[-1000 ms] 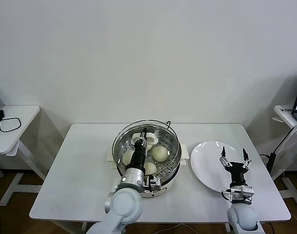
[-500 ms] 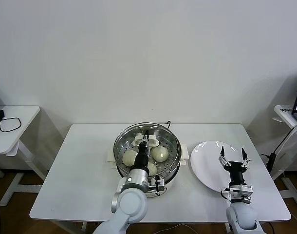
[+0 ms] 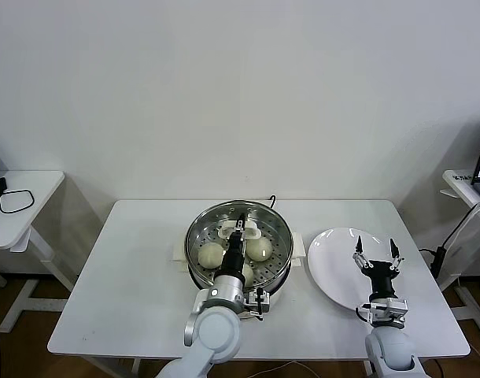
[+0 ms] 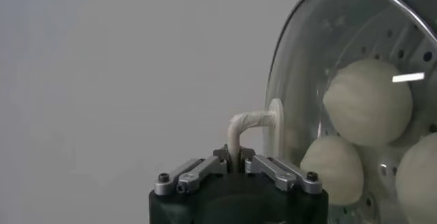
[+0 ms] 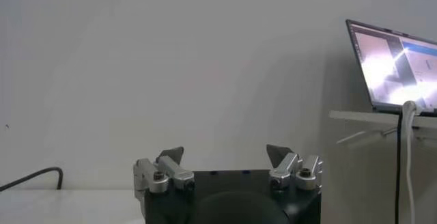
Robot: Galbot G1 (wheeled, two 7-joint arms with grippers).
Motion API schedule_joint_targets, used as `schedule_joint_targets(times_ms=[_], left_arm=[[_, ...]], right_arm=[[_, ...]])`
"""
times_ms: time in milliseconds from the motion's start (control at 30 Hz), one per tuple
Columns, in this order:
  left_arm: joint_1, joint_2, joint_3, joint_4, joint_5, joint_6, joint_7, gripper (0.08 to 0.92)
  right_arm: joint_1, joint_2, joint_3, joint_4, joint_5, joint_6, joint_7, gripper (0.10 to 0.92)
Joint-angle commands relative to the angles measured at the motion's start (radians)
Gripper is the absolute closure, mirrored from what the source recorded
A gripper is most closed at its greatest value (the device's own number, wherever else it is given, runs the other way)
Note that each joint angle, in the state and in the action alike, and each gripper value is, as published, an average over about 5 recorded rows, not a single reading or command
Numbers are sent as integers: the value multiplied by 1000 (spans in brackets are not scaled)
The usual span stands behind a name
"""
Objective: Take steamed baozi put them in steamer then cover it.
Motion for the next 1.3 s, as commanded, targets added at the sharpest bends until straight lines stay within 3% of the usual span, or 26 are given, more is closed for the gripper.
schedule_joint_targets(times_ms=[33, 633, 867, 1300], left_arm=[[3, -1, -3, 9, 42, -15, 4, 811], [19, -6, -10, -1, 51, -37, 23, 805], [49, 22, -9, -72, 23, -31, 26, 632], [201, 148, -47, -353, -134, -26, 51, 260]], right_arm=[[1, 1, -1, 2, -1, 2, 0, 203], [0, 15, -2, 4, -11, 3, 0, 203], [0, 16, -6, 5, -16, 4, 0, 203], [-8, 8, -2, 11, -18, 6, -4, 203]])
